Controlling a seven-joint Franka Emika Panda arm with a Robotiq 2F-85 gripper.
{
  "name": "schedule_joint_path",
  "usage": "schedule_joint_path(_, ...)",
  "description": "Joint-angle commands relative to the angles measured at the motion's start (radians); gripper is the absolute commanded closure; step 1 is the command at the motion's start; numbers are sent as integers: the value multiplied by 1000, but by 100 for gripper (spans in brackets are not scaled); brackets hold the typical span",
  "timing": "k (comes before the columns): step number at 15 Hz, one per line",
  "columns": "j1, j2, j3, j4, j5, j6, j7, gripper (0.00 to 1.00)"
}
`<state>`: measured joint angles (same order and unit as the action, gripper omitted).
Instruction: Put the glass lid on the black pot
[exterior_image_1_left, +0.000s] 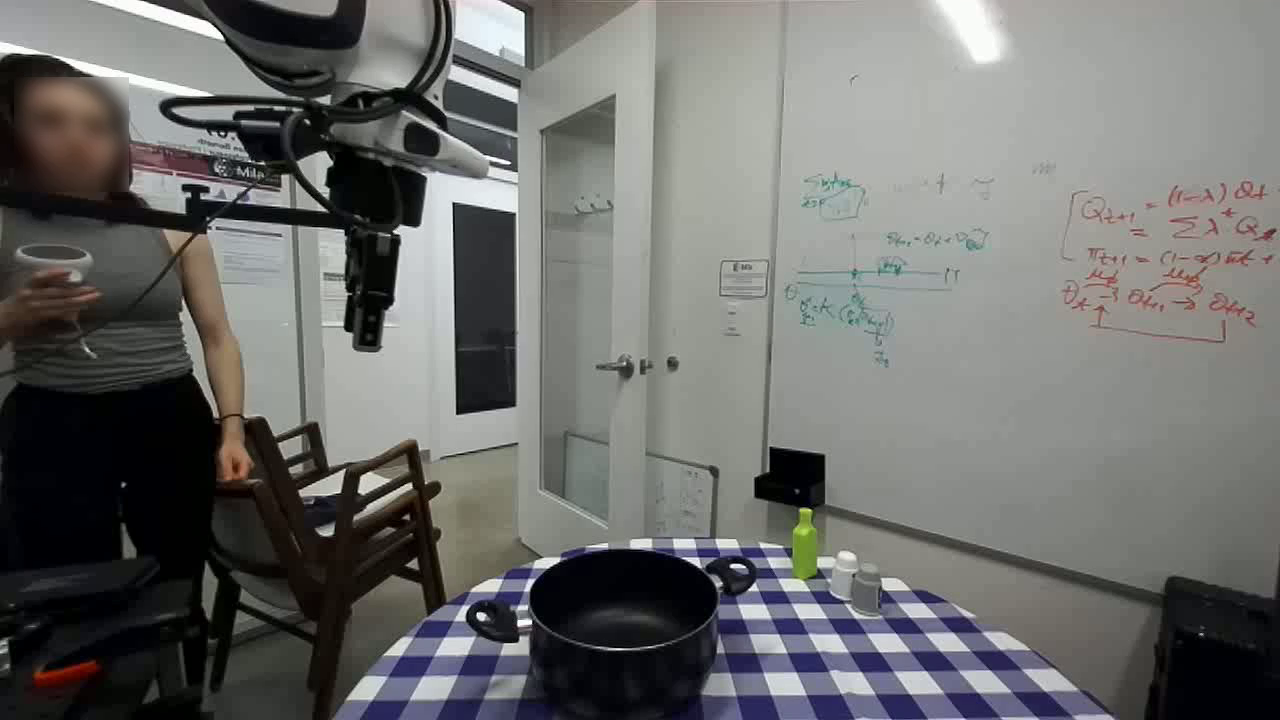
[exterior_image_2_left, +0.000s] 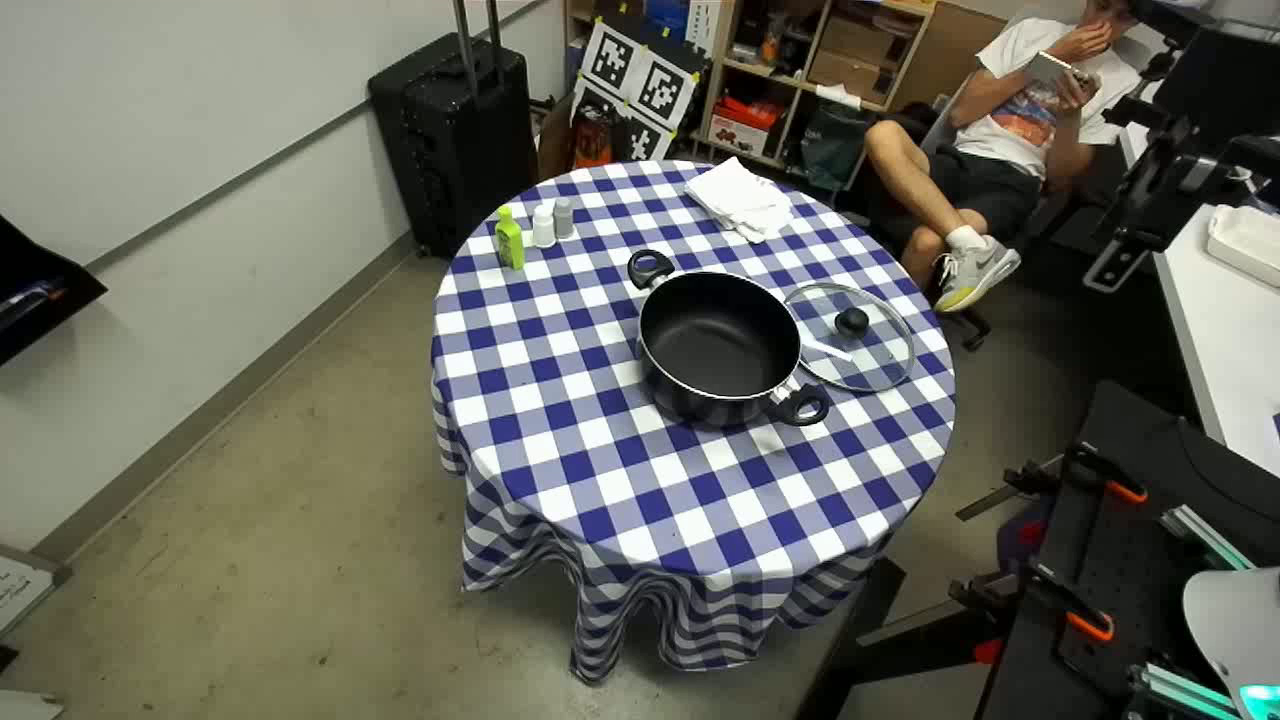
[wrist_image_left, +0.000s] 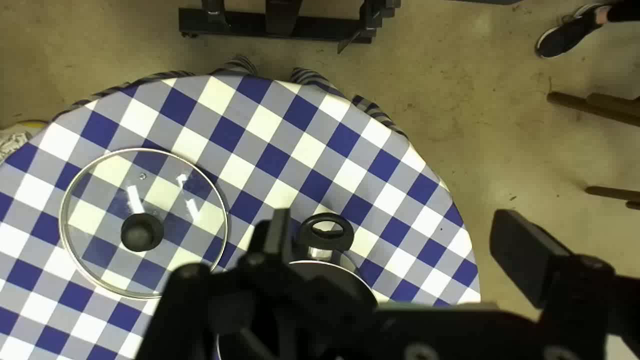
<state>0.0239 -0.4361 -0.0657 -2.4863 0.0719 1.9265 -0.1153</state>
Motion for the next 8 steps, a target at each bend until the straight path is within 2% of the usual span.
schedule_joint_path(1,-9,0,8,2,3,-2,-3,0)
schedule_joint_path(5,-14,5,12,5,-9,7,9,0)
schedule_joint_path(8,-38,42,0,10,-27,63,11,0)
